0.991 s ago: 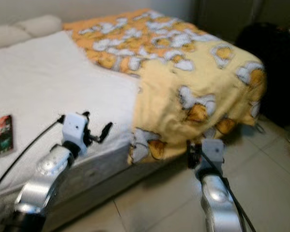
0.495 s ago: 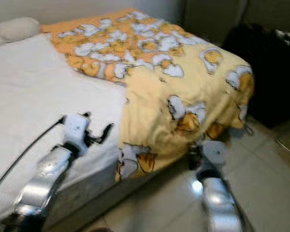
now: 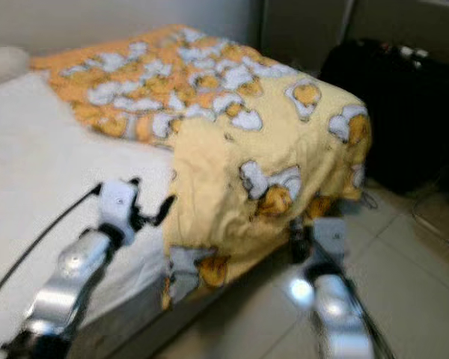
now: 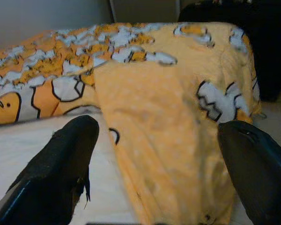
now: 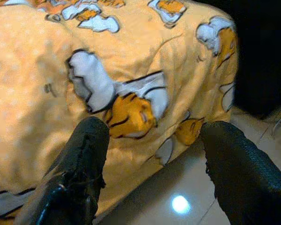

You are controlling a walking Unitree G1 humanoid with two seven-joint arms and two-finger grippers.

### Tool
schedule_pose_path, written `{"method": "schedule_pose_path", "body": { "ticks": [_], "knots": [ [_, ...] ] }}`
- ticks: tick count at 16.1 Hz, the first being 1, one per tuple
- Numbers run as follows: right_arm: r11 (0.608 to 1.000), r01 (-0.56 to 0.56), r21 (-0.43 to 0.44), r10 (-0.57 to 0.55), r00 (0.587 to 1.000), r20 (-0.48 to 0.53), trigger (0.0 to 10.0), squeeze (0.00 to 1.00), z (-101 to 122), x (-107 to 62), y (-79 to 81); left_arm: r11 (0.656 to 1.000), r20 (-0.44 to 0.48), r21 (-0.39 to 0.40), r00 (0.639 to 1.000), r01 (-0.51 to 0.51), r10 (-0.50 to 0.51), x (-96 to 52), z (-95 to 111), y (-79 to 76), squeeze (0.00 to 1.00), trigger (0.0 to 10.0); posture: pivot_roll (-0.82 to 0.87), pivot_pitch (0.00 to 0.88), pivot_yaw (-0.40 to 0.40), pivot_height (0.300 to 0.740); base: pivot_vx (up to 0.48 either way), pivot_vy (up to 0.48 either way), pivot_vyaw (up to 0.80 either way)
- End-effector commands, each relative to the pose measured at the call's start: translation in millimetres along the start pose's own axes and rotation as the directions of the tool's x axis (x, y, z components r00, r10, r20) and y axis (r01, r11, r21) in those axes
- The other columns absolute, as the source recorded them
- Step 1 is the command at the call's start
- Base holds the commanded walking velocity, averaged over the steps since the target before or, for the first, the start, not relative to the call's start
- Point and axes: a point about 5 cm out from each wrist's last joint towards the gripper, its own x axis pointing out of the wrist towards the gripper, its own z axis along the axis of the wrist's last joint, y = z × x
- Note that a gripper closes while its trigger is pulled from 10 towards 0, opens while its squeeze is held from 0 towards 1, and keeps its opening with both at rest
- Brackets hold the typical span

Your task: Clean up the room

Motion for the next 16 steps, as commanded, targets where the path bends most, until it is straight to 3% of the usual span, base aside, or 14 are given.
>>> {"method": "schedule_pose_path", "body": {
  "ticks": [1, 6, 7, 8, 9, 10, 12, 13, 14, 16],
  "knots": [
    [1.000, 0.028, -0.013, -0.029, 1.000, -0.004, 10.0, 0.00, 0, -1.9, -8.1, 1.000, 0.006, 0.003, 1.000, 0.012, -0.012, 2.9, 3, -2.4, 0.23, 10.0, -0.03, 0.000, 0.046, 0.740, 0.307, 0.000, 0.00],
    [1.000, 0.005, -0.027, -0.006, 1.000, -0.009, 10.0, 0.00, 1, -2.4, -8.4, 1.000, -0.040, 0.012, 0.999, 0.019, -0.018, 7.8, -3, -4.1, 0.21, 10.0, -0.04, 0.000, 0.037, 0.740, 0.056, 0.000, 0.00],
    [0.999, -0.009, -0.041, 0.009, 1.000, -0.017, 10.0, 0.00, 1, -4.1, -9.8, 1.000, -0.117, 0.007, 0.993, -0.003, 0.004, 12.7, -14, 1.1, 0.05, 10.0, -0.05, 0.000, 0.037, 0.740, 0.000, 0.000, 0.00],
    [0.998, -0.025, -0.057, 0.024, 0.999, -0.022, 10.0, 0.00, 2, -4.7, -10.9, 1.000, -0.155, 0.016, 0.988, -0.013, 0.015, 15.5, -19, 4.9, 0.04, 10.0, -0.05, 0.000, 0.037, 0.740, 0.000, 0.000, 0.00],
    [0.996, -0.049, -0.076, 0.048, 0.999, -0.018, 10.0, 0.00, 4, -5.6, -12.7, 1.000, -0.185, 0.010, 0.982, -0.019, 0.020, 18.6, -25, 8.1, 0.11, 10.0, -0.06, 0.000, 0.038, 0.740, 0.000, 0.000, 0.00],
    [0.990, -0.103, -0.098, 0.102, 0.995, -0.018, 10.0, 0.00, 7, -7.2, -14.1, 1.000, -0.213, -0.021, 0.977, -0.021, 0.016, 23.2, -29, 10.5, 1.00, 10.0, -0.07, 0.000, 0.038, 0.740, 0.000, 0.000, 0.00],
    [0.959, -0.235, -0.159, 0.231, 0.972, -0.045, 10.0, 0.00, 10, -13.3, -15.2, 0.999, -0.255, -0.033, 0.967, -0.022, 0.012, 33.7, -36, 12.5, 1.00, 10.0, -0.09, 0.000, 0.041, 0.740, 0.000, 0.000, 0.00],
    [0.924, -0.330, -0.192, 0.322, 0.944, -0.074, 10.0, 0.00, 14, -19.9, -15.2, 0.999, -0.289, -0.032, 0.957, -0.033, 0.022, 40.8, -42, 15.1, 0.33, 10.0, -0.11, 0.000, 0.044, 0.740, 0.000, 0.000, 0.00],
    [0.904, -0.378, -0.203, 0.368, 0.926, -0.086, 10.0, 0.00, 19, -24.2, -15.9, 0.998, -0.309, -0.043, 0.951, -0.043, 0.028, 45.3, -45, 16.5, 0.00, 10.0, -0.12, 0.011, 0.044, 0.740, 0.000, 0.000, 0.00],
    [0.881, -0.413, -0.231, 0.404, 0.910, -0.088, 10.0, 0.00, 31, -30.9, -20.2, 0.998, -0.335, -0.046, 0.942, -0.052, 0.033, 52.2, -49, 16.4, 0.00, 10.0, -0.16, 0.049, 0.043, 0.740, 0.000, 0.000, 0.00]
  ]
}}
